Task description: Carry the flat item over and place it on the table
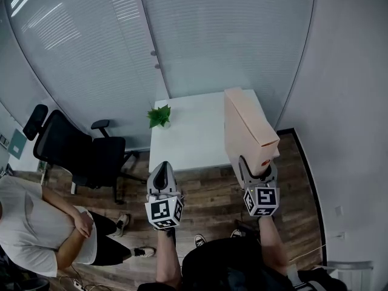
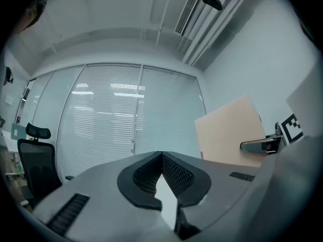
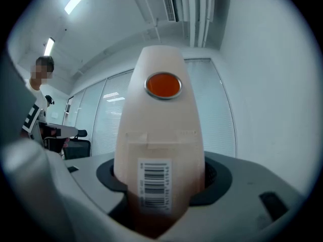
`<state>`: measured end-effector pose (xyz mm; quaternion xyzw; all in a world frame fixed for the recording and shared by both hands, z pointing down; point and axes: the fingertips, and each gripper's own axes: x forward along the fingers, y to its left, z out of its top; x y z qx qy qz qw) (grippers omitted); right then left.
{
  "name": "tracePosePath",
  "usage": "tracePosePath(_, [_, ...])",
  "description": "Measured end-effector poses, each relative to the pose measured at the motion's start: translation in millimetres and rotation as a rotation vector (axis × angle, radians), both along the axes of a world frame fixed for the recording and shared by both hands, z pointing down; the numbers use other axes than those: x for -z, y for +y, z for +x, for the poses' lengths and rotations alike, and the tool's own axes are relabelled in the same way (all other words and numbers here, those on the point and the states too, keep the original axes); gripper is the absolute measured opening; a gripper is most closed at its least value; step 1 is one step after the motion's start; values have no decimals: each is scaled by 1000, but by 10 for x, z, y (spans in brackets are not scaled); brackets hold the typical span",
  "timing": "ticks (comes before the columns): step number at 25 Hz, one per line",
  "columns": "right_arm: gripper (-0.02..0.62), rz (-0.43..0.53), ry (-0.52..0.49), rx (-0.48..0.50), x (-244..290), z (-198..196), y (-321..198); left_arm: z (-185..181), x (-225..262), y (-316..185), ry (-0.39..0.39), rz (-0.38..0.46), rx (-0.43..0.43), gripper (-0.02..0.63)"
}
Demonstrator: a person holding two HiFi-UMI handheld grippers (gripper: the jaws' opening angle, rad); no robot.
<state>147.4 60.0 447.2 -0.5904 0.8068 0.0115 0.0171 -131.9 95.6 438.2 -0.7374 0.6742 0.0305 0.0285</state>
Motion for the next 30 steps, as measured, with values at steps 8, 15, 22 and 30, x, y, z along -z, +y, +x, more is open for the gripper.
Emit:
tracePosePath(8, [304,-1,15,-30,38,-227,-25,-186,-20,-60,2,-3,-40,3])
tracePosePath(15, [307,1,50,-63,68,-589,-196,-504,-83,-400,27,-6,-92,3])
tracePosePath(22, [308,-19,35,-53,-52,-690,-921,-562,-210,-1139,13,-29,-94,3])
tracePosePath(30, [307,-29,10,37,-151,-658,-2305,-454,-208,-2367,4,-26,-20,3])
